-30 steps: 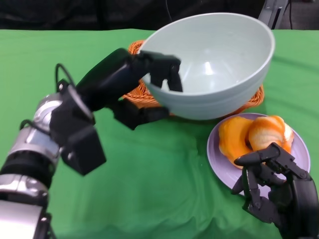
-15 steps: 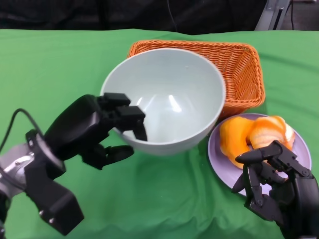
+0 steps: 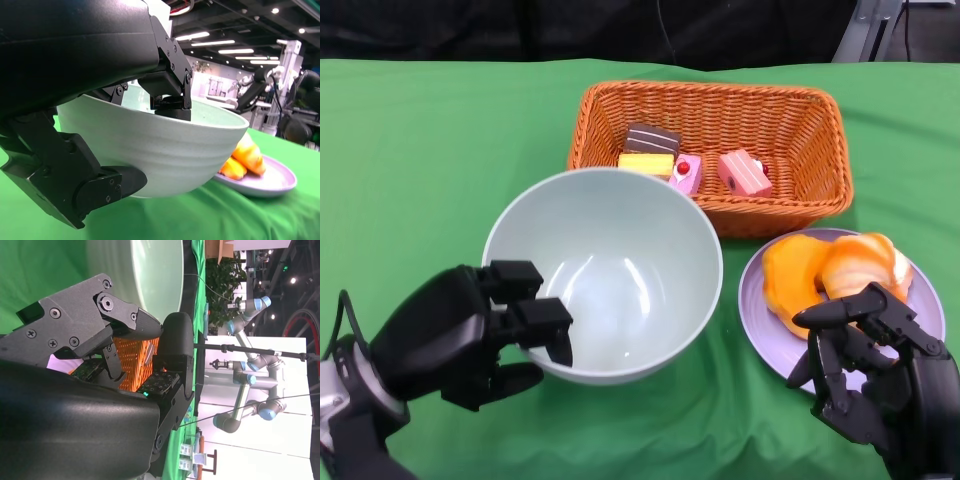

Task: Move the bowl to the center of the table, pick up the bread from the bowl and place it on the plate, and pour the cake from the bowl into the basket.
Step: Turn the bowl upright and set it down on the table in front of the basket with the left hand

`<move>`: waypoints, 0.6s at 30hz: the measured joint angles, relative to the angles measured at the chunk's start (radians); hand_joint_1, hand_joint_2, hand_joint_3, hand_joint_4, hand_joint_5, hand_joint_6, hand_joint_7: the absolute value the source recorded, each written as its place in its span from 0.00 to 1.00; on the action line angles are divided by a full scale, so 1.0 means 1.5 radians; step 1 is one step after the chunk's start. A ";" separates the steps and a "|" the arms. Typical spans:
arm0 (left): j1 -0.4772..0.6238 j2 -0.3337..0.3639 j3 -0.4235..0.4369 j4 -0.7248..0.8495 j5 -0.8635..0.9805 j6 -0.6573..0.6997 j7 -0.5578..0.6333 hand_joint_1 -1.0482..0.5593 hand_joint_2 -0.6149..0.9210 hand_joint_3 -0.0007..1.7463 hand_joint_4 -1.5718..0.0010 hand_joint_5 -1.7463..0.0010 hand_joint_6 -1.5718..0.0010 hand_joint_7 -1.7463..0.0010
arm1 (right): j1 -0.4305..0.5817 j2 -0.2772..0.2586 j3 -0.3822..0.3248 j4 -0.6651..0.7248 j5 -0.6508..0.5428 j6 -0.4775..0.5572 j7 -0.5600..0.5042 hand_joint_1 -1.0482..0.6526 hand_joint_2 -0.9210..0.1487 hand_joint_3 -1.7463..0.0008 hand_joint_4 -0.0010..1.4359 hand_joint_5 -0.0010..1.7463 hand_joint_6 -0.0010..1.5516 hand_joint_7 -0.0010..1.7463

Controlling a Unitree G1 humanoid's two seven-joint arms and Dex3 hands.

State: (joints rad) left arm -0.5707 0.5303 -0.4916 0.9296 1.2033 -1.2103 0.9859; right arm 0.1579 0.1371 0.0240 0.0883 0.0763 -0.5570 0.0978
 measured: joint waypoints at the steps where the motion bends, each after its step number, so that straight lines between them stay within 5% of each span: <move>1: 0.000 0.001 -0.012 0.001 0.003 0.004 0.013 0.71 0.64 0.61 0.50 0.00 0.52 0.11 | 0.001 0.000 0.000 -0.001 0.000 0.000 0.000 0.55 0.20 0.54 0.58 0.85 0.48 0.65; 18: -0.012 -0.006 -0.137 0.085 -0.011 0.062 0.041 0.68 0.80 0.40 0.51 0.08 0.48 0.26 | 0.008 0.000 0.007 -0.016 -0.004 0.001 -0.007 0.55 0.22 0.52 0.59 0.85 0.48 0.66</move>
State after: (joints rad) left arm -0.5890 0.5205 -0.6973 1.0575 1.1863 -1.1175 1.0475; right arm 0.1692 0.1375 0.0345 0.0647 0.0708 -0.5548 0.0880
